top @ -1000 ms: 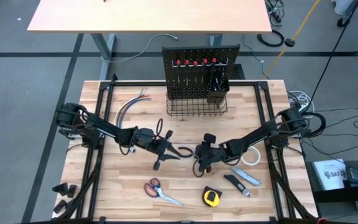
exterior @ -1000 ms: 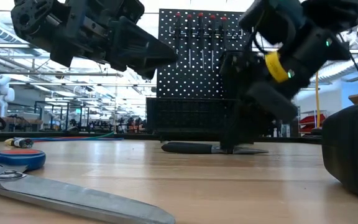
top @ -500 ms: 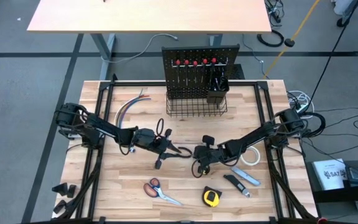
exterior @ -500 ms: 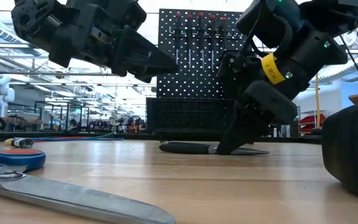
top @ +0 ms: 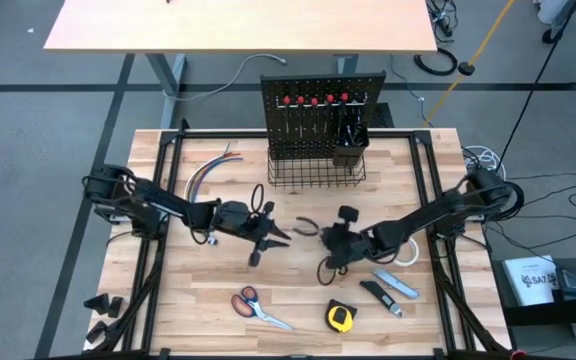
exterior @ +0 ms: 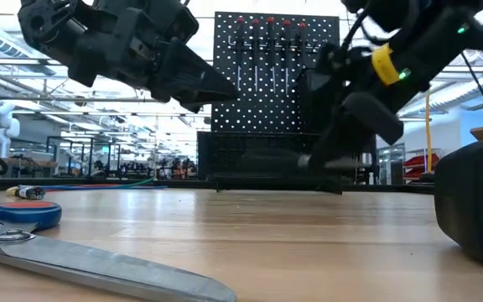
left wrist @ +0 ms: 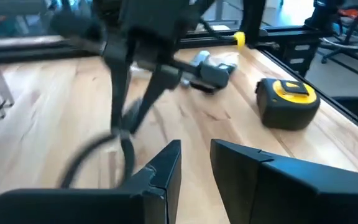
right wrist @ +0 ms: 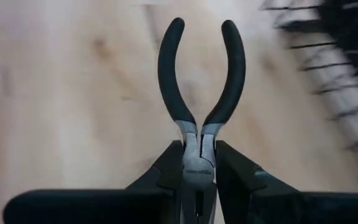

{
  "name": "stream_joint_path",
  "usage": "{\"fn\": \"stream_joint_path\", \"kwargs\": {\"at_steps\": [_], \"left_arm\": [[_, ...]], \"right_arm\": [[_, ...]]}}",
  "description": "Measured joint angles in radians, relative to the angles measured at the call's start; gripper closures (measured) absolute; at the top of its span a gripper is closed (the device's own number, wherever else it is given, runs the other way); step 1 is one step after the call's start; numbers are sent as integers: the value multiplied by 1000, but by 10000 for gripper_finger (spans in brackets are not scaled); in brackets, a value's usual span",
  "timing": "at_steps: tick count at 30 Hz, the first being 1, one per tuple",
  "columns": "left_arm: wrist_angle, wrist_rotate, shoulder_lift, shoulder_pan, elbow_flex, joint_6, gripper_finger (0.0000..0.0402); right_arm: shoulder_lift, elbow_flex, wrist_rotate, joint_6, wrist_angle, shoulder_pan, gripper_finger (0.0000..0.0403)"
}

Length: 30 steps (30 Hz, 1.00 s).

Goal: Hang tools onto peg board
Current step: Put the plier into the black bin on the pegboard

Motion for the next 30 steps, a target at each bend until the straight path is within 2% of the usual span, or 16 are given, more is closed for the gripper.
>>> {"fn": "stream_joint_path", "kwargs": {"at_steps": [7,11,16,21,25,30], "left_arm": [[-67,-77,-23,46,0,-263,307],[-100,-79,-10,56,0,-313,307],[-18,-80,33,17,-1,-179,298],[179,-152,78,-12,-1,-158,256],[332,-260,88,-9,-1,-287,220],[422,-264,88,-14,0,-343,197]], "right_arm": [[-51,1,350,4,-8,102,346],[-51,0,503,9,-3,143,346],[-51,1,573,45,26,150,346],[-47,1,595,64,94,150,346],[-24,1,672,3,212,169,346],[-3,2,714,-77,333,177,346]]}}
